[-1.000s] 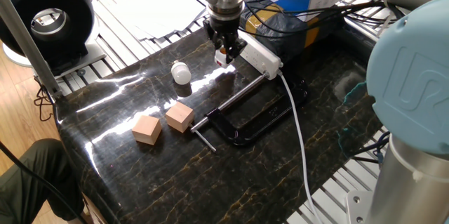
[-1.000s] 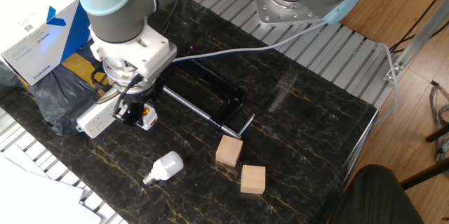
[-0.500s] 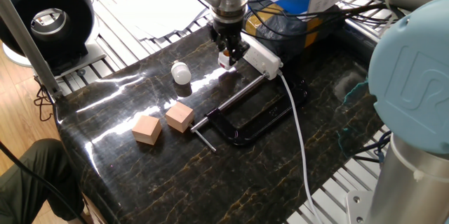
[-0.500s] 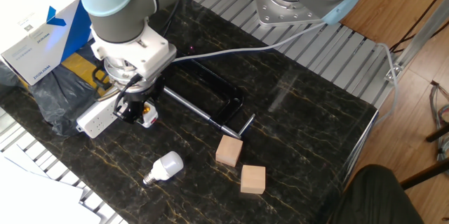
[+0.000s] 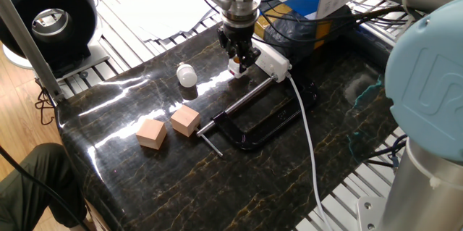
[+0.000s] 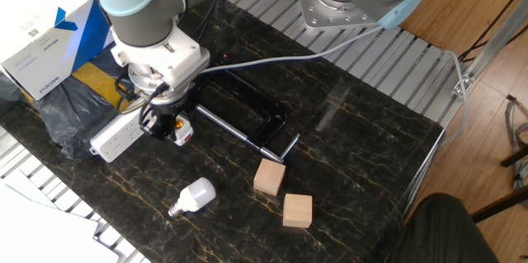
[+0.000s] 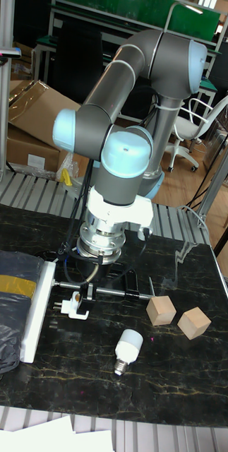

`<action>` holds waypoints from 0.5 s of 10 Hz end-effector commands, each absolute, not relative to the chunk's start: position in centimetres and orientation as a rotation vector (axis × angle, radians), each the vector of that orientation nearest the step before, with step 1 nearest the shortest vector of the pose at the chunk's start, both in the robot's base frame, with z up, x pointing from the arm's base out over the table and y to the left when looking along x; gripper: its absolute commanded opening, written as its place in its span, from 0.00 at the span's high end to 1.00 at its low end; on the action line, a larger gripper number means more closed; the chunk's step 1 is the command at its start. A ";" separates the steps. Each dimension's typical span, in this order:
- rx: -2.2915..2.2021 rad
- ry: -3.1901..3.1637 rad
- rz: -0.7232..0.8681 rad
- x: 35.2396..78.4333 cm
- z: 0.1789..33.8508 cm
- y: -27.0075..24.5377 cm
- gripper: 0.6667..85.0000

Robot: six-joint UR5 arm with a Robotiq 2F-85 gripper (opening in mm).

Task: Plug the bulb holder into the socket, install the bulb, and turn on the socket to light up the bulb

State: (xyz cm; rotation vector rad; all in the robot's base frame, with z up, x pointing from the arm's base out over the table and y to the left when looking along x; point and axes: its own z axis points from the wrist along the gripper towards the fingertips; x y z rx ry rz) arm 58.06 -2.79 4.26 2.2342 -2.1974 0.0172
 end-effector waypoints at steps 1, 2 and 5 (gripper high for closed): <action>2.219 -2.210 -0.004 56.4 4.3 -3.5 1.00; 2.217 -2.215 -0.007 56.0 4.1 -3.6 1.00; 2.244 -2.201 0.042 58.1 4.6 -3.4 1.00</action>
